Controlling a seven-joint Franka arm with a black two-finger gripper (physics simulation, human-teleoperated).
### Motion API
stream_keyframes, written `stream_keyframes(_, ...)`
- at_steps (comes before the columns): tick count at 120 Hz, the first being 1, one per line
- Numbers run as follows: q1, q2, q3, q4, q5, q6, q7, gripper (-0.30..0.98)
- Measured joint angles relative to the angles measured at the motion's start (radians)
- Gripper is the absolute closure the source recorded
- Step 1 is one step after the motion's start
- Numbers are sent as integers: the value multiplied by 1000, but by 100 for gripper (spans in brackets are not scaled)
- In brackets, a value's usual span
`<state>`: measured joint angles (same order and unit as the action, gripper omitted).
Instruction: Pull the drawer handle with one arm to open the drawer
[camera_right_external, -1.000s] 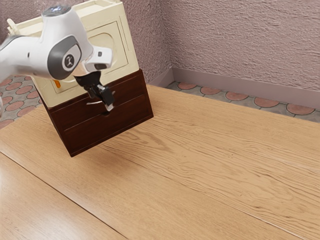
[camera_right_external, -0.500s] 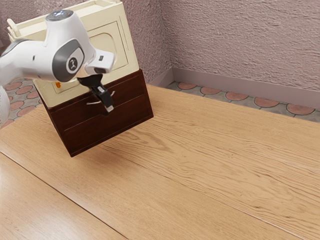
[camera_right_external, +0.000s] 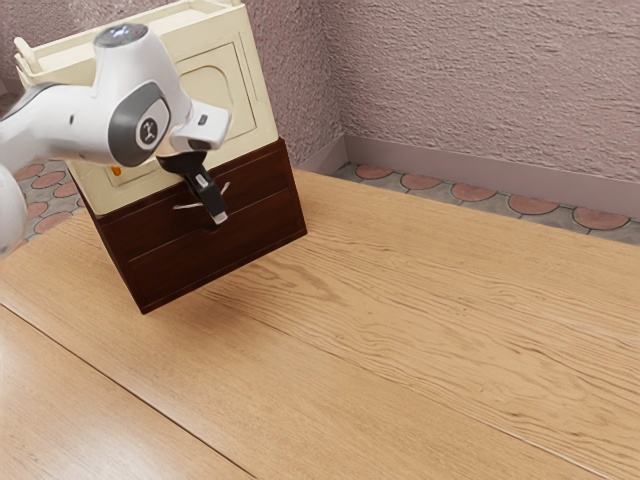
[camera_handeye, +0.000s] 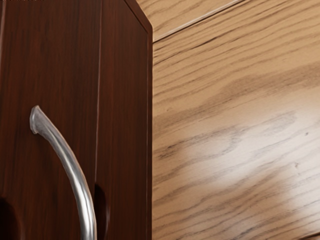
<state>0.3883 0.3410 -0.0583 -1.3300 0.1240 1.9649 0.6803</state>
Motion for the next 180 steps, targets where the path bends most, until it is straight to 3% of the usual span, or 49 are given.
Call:
stream_keyframes(18, -1, -2, 0, -8, -1, 4, 3, -2)
stream_keyframes(31, 0, -7, 1, -17, -4, 5, 3, 11)
stream_keyframes(62, 0, -30, 5, -48, -15, 6, -2, 18)
stream_keyframes(98, -5, -72, 3, -110, -14, 11, -34, 10)
stream_keyframes(125, -13, -87, 0, -142, -17, 13, -57, 23)
stream_keyframes(150, -21, -93, -4, -158, -17, 25, -75, 18)
stream_keyframes(171, -23, -112, -5, -167, -20, 27, -86, 33)
stream_keyframes(180, -26, -117, -4, -167, -20, 27, -90, 34)
